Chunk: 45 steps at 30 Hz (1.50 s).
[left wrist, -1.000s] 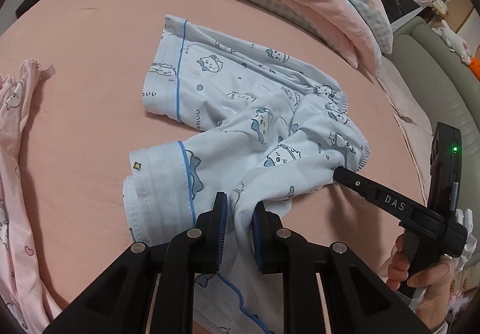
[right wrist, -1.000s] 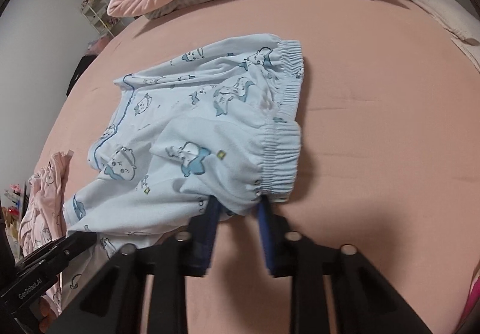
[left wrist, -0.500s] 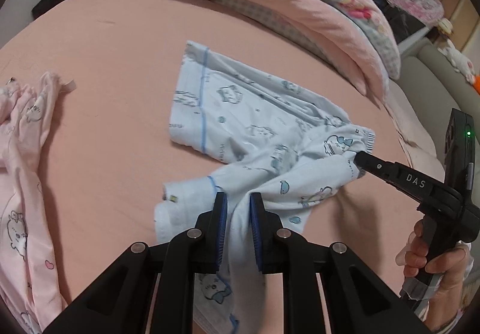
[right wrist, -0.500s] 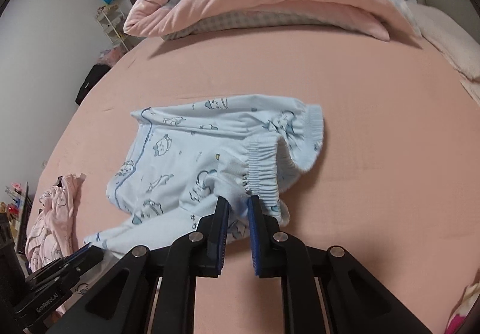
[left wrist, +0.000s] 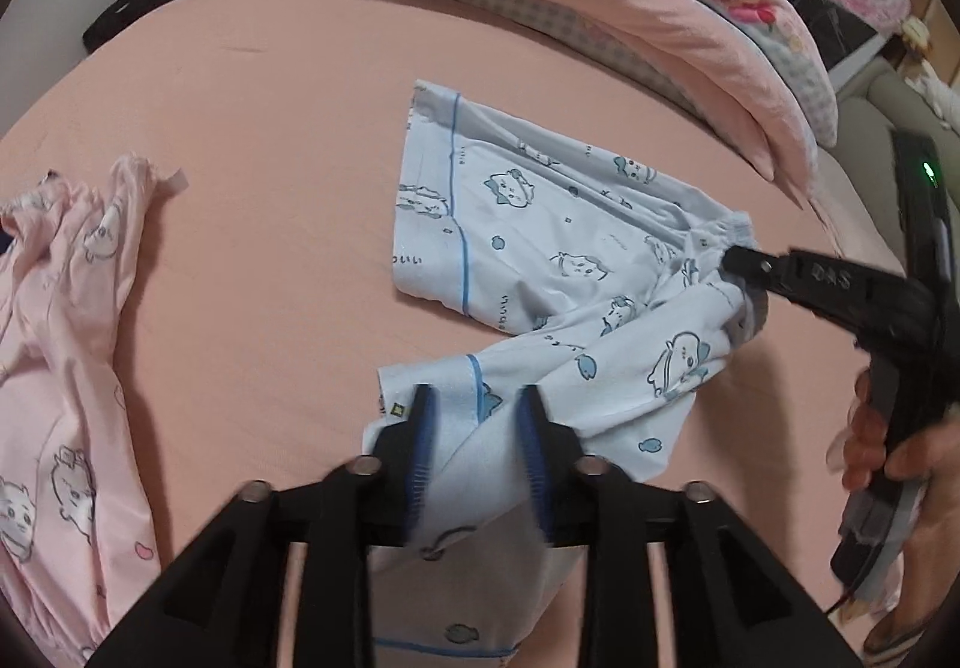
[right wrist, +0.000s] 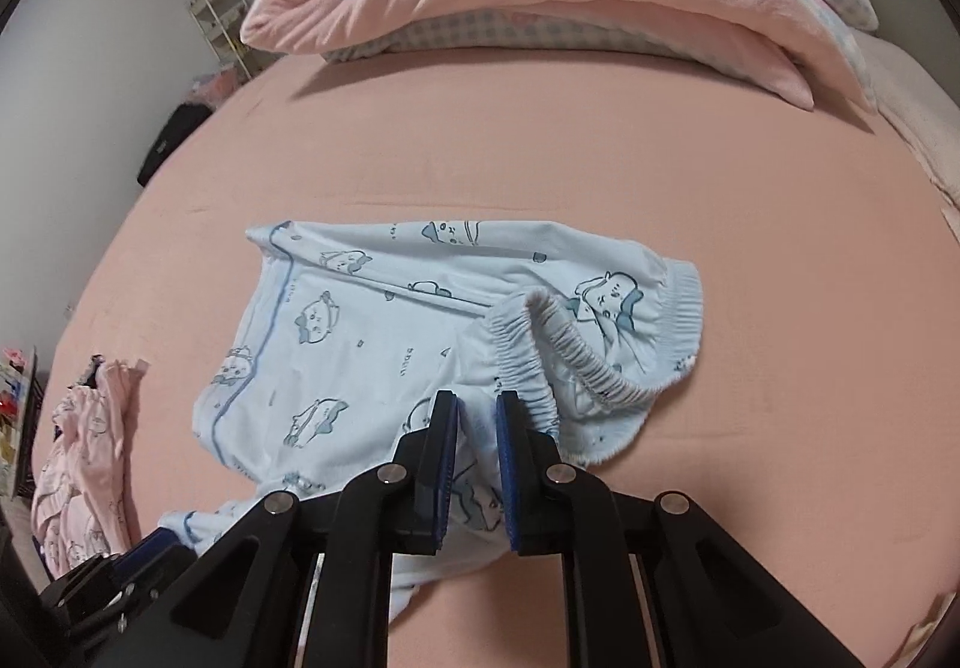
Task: Fold clothes
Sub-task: 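Fold the pants waistband over with the right gripper and release it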
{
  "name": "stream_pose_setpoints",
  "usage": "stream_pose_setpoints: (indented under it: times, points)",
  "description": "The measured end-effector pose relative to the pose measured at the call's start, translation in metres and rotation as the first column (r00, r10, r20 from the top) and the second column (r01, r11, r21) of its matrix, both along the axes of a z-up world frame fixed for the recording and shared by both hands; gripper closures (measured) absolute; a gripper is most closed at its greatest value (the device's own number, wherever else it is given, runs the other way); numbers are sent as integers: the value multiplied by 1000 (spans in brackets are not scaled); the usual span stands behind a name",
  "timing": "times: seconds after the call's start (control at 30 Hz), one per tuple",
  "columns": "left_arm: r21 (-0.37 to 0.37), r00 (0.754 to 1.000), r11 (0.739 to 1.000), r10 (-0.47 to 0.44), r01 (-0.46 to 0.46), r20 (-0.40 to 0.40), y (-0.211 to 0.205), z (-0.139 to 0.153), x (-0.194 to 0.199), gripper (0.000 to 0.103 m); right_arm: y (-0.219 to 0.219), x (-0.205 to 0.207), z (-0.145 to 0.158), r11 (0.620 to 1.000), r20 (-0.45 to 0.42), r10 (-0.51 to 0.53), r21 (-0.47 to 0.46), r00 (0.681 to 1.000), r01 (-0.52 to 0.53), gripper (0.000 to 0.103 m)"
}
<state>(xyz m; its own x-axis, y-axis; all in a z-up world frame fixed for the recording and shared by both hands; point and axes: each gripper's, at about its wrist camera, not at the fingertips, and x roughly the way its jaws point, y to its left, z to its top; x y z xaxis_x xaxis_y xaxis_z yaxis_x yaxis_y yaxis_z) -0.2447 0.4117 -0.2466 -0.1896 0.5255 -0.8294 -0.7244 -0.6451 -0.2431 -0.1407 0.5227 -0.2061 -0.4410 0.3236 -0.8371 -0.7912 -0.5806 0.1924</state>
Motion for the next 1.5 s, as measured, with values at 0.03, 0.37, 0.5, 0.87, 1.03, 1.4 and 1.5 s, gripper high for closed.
stream_pose_setpoints:
  times: [0.03,0.37,0.5,0.87,1.03,1.4,1.5]
  points:
    - [0,1000,1000,-9,9,-1,1,0,1,51,1,-2,-1,1000,5,0,0,1000,0,91]
    - [-205,977,975,-126,89,-173,23,-14,26,42,4,-2,-5,1000,14,-3,-23,1000,3,91]
    - [-265,959,959,-163,99,-232,28,-21,35,42,6,7,2,998,5,-26,-48,1000,27,68]
    - [-227,980,973,-84,42,-181,22,-19,22,42,12,66,-3,981,-33,-138,-145,990,131,45]
    - [-181,994,984,-18,-3,-112,13,-17,9,42,7,86,-16,977,-65,-136,-172,989,123,45]
    - [-187,993,982,-9,-13,-115,11,-18,8,42,-16,91,-36,995,-67,30,-91,997,-36,40]
    - [-186,994,982,-13,-8,-110,11,-19,8,42,-20,84,-40,996,-31,71,-59,997,-73,40]
